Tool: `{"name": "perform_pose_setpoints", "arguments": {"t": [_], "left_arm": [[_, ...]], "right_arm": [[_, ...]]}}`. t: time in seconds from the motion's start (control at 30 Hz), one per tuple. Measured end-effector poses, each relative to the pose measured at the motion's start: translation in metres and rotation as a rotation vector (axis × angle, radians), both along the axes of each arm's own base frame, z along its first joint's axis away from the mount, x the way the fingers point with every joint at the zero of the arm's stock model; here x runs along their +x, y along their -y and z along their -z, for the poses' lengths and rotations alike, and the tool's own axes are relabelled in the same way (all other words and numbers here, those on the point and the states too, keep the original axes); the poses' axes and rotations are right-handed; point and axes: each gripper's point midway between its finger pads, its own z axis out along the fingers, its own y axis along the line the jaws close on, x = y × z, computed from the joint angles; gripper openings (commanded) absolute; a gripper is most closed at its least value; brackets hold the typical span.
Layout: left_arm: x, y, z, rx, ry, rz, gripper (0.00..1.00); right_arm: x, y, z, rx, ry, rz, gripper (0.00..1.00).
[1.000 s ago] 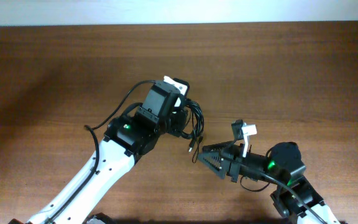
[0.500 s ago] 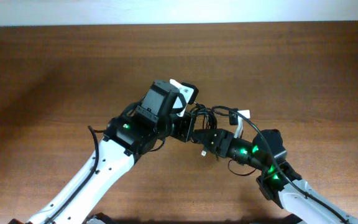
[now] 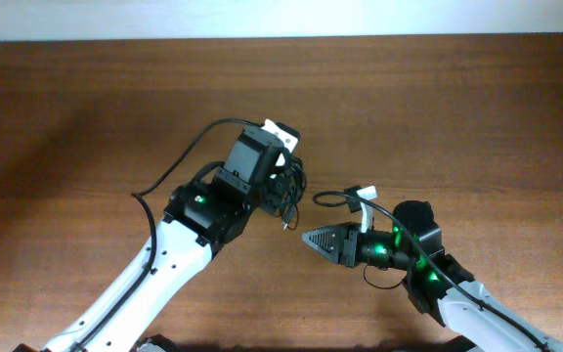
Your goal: Untangle cables
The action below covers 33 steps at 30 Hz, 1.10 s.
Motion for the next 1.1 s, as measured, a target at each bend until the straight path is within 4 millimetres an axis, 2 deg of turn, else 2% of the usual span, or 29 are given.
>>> {"name": "perform_pose_setpoints", "arguments": {"t": [0.03,0.1,0.2,0.27,0.33,0.37,0.4,0.47,0.57,0.63,0.67,0.7,0.73,0.8,0.83,0.87,1.0,1.03,1.07,1.1], "left_arm": [[-0.005,0.010,0.001,-0.039,-0.027,0.043,0.00],[-0.013,0.017,0.004,-0.075,-0.065,0.072,0.00],[-0.017,0.018,0.006,-0.140,-0.116,0.006,0.00],[-0.014,0.013,0.006,-0.191,-0.132,-0.104,0.00],[-0.010,0.004,0.007,-0.279,-0.157,-0.300,0.00],[-0.014,-0.002,0.011,-0.319,-0.193,-0.402,0.00],[-0.023,-0.011,0.018,-0.353,-0.258,-0.532,0.00],[-0.031,-0.032,0.028,-0.454,-0.341,-0.807,0.00],[-0.027,-0.039,0.029,-0.549,-0.389,-0.919,0.00],[-0.032,-0.030,0.030,-0.601,-0.464,-0.912,0.01],[-0.036,-0.023,0.030,-0.620,-0.503,-0.892,0.02],[-0.039,-0.018,0.029,-0.633,-0.534,-0.878,0.02],[-0.042,-0.014,0.030,-0.638,-0.562,-0.867,0.03],[-0.048,-0.007,0.030,-0.644,-0.605,-0.827,0.02],[-0.051,-0.006,0.030,-0.638,-0.619,-0.818,0.02],[-0.053,-0.006,0.031,-0.632,-0.626,-0.807,0.02],[-0.061,-0.002,0.032,-0.605,-0.662,-0.747,0.07],[-0.062,-0.001,0.032,-0.605,-0.671,-0.731,0.13],[-0.062,0.000,0.031,-0.598,-0.669,-0.710,0.38],[-0.062,0.000,0.031,-0.591,-0.664,-0.691,0.76]], "right_arm": [[0.005,0.002,0.001,-0.015,0.018,0.028,0.75],[0.009,0.004,0.003,-0.029,0.030,0.050,0.76],[0.011,0.005,0.003,-0.031,0.028,0.060,0.77],[0.004,0.001,0.001,-0.005,0.001,0.024,0.79],[-0.007,-0.003,-0.003,0.029,-0.043,-0.031,0.88],[-0.009,-0.004,-0.004,0.038,-0.061,-0.041,0.91],[-0.009,-0.003,-0.004,0.055,-0.124,-0.018,0.99],[-0.005,-0.002,-0.009,0.097,-0.243,0.042,0.99],[0.011,0.002,-0.010,0.128,-0.311,0.161,0.99],[0.022,0.007,-0.006,0.122,-0.318,0.245,1.00],[0.026,0.008,-0.004,0.115,-0.314,0.273,0.93],[0.027,0.007,-0.003,0.108,-0.307,0.292,0.81],[0.030,0.007,-0.001,0.102,-0.308,0.328,0.64],[0.033,0.008,0.000,0.099,-0.298,0.349,0.54],[0.035,0.009,-0.001,0.100,-0.295,0.359,0.52],[0.037,0.010,-0.003,0.105,-0.285,0.366,0.37],[0.040,0.010,-0.007,0.119,-0.265,0.374,0.04],[0.041,0.010,-0.007,0.117,-0.263,0.379,0.04],[0.041,0.011,-0.006,0.116,-0.263,0.383,0.04],[0.041,0.011,-0.006,0.115,-0.265,0.382,0.04]]}}
